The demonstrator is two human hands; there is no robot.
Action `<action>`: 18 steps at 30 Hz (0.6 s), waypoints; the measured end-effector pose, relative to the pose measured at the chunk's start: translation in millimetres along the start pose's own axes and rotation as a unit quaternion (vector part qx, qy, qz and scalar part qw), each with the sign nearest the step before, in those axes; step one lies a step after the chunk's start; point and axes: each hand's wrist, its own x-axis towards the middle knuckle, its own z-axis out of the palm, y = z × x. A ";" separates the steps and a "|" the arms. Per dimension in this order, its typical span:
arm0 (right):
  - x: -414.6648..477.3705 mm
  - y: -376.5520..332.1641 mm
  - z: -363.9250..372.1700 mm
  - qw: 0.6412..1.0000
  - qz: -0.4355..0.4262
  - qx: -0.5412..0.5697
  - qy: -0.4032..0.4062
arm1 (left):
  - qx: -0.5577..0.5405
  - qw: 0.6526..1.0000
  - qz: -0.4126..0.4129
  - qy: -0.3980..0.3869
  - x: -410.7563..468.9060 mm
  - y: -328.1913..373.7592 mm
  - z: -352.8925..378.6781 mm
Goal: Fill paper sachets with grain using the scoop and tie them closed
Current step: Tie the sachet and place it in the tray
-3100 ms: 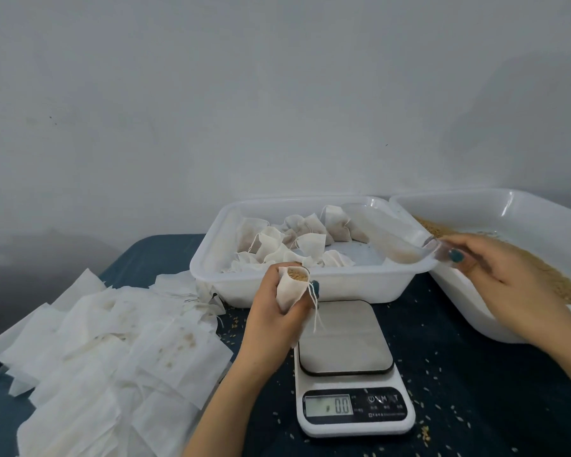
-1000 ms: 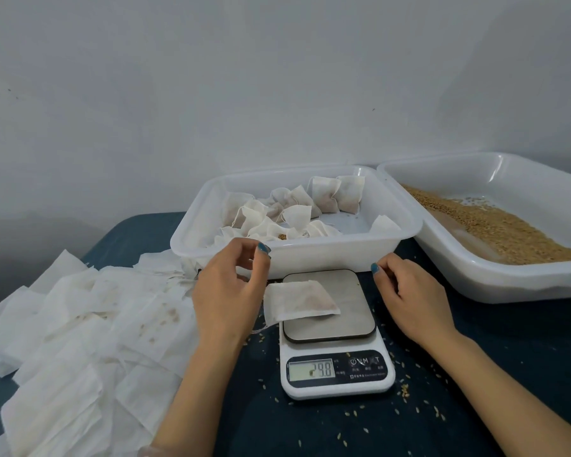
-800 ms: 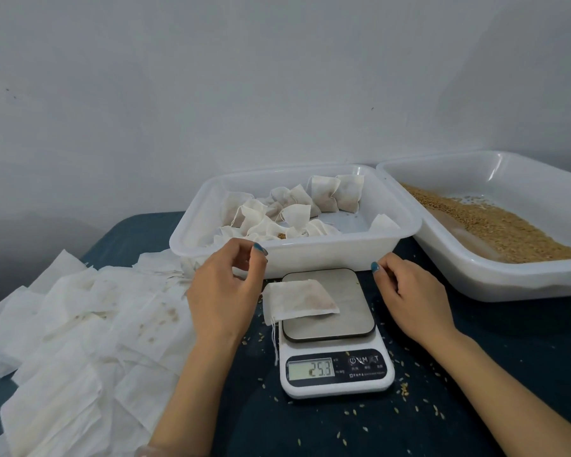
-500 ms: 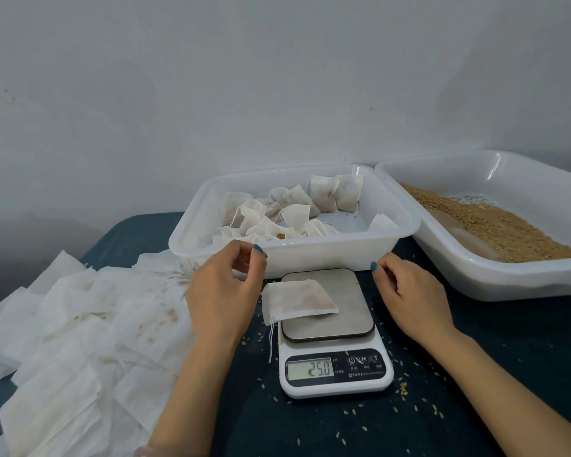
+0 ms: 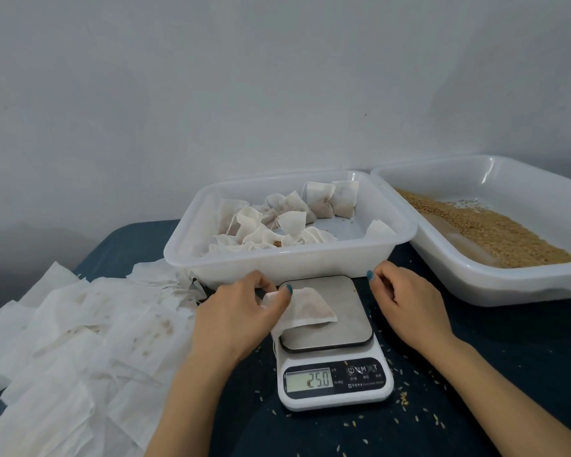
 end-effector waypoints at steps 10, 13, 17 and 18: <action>0.6 -0.7 -0.2 1.000 -0.004 -0.003 -0.010 | -0.406 0.896 0.158 -0.084 -1.8 18.2 -7.3; 0.4 -0.8 -0.5 1.000 -0.005 -0.007 -0.010 | -0.460 0.870 0.163 -0.068 6.5 36.6 -12.4; 0.2 -1.5 0.4 1.000 -0.004 -0.009 -0.012 | -0.469 0.861 0.192 -0.029 37.1 68.3 -17.7; 0.2 -1.2 0.6 1.000 -0.003 -0.010 -0.012 | -0.454 0.867 0.203 -0.023 47.3 75.9 -16.8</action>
